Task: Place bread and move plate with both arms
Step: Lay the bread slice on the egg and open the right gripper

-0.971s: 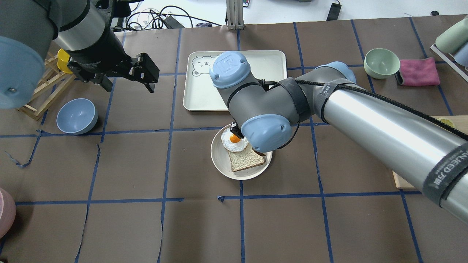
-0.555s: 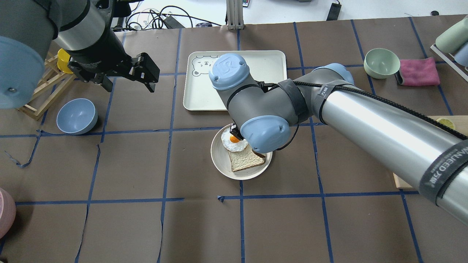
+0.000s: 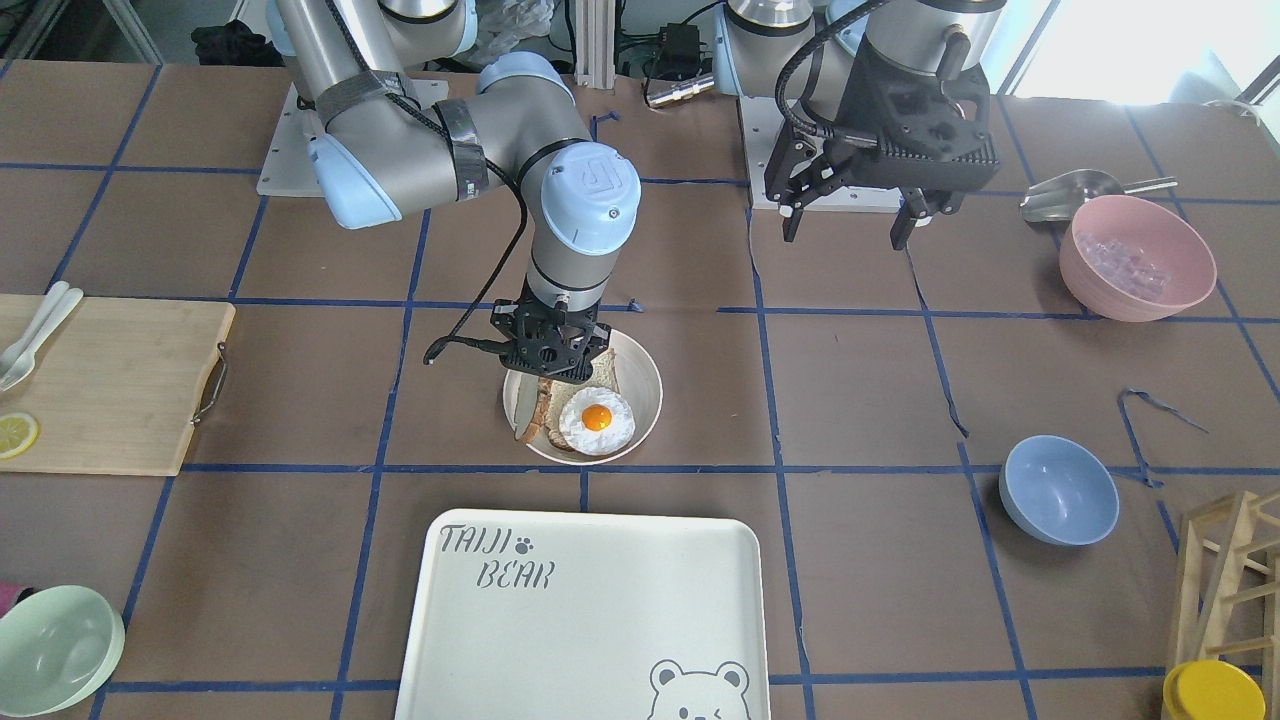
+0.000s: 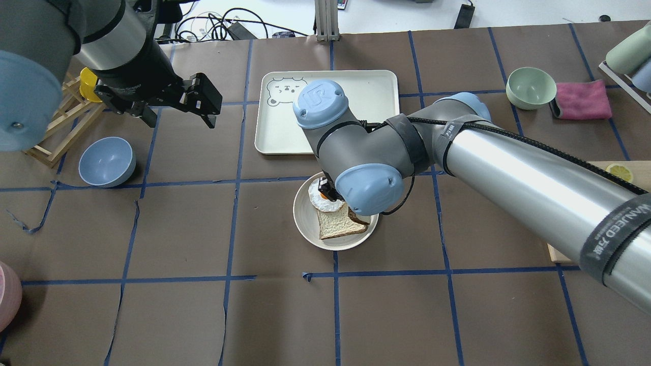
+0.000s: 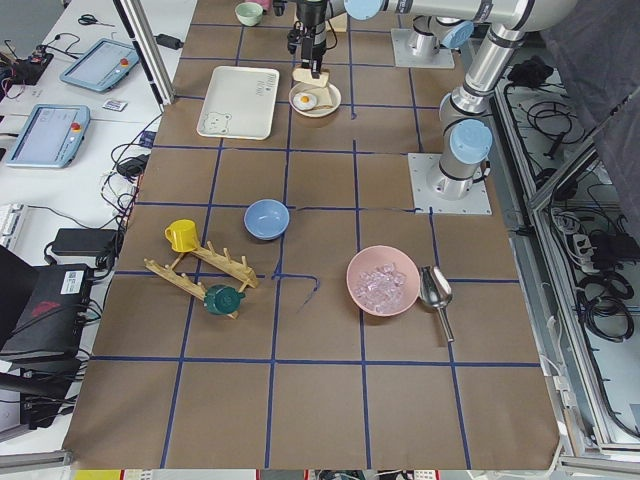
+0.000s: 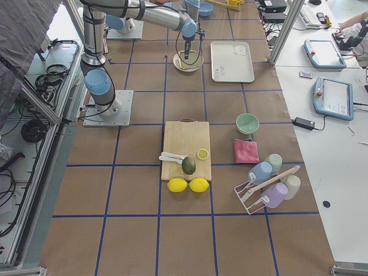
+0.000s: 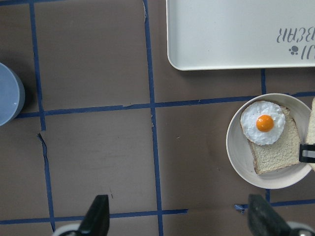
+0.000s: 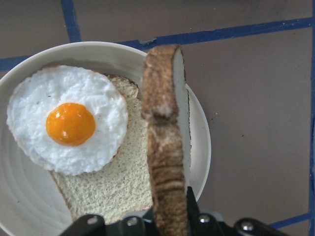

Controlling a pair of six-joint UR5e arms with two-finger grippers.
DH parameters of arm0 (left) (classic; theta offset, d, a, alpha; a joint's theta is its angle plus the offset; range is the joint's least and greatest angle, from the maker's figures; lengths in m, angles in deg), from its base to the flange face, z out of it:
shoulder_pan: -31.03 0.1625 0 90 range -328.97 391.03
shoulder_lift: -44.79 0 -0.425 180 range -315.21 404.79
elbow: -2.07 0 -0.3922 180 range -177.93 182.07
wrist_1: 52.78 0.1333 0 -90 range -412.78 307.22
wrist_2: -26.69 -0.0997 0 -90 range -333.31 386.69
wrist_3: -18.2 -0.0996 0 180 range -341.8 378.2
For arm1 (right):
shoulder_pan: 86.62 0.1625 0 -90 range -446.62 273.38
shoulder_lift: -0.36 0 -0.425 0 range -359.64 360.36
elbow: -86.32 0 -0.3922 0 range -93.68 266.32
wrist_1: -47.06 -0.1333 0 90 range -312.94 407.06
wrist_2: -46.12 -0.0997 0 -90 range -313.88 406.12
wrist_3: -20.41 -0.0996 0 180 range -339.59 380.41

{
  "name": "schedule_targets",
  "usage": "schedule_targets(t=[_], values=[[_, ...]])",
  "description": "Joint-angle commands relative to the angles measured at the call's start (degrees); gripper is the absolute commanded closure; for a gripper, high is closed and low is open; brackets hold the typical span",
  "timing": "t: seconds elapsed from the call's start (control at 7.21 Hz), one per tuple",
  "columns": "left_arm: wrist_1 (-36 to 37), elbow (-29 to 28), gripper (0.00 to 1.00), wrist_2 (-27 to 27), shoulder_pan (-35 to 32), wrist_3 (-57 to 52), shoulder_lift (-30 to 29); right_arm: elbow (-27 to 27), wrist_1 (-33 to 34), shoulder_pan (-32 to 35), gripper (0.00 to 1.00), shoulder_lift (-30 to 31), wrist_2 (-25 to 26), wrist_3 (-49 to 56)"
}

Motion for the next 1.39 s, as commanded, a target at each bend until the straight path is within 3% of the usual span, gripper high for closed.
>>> schedule_targets(t=[0.0,0.14,0.28,0.55,0.83,1.25], values=[[-0.1,-0.1,0.0,-0.2,0.0,-0.4,0.0,0.1,0.0,0.0,0.38,0.2,-1.5,-0.2],[-0.2,-0.2,0.0,-0.5,0.0,-0.5,0.0,0.1,0.1,0.0,0.08,0.2,-1.6,-0.1],[-0.2,-0.3,0.0,-0.5,0.0,-0.6,0.0,0.2,0.1,0.0,0.0,0.2,-2.5,-0.5],[-0.2,-0.6,0.0,0.2,0.0,-0.5,-0.6,1.5,0.1,-0.4,0.0,0.4,-6.3,-3.0],[-0.4,-0.5,0.0,0.3,0.0,-0.1,-0.9,8.7,-3.4,-1.8,0.0,0.9,-7.4,-2.1],[-0.1,1.5,0.0,0.9,0.0,0.1,-3.0,16.5,-12.1,-14.6,0.0,3.5,-7.8,19.1]])
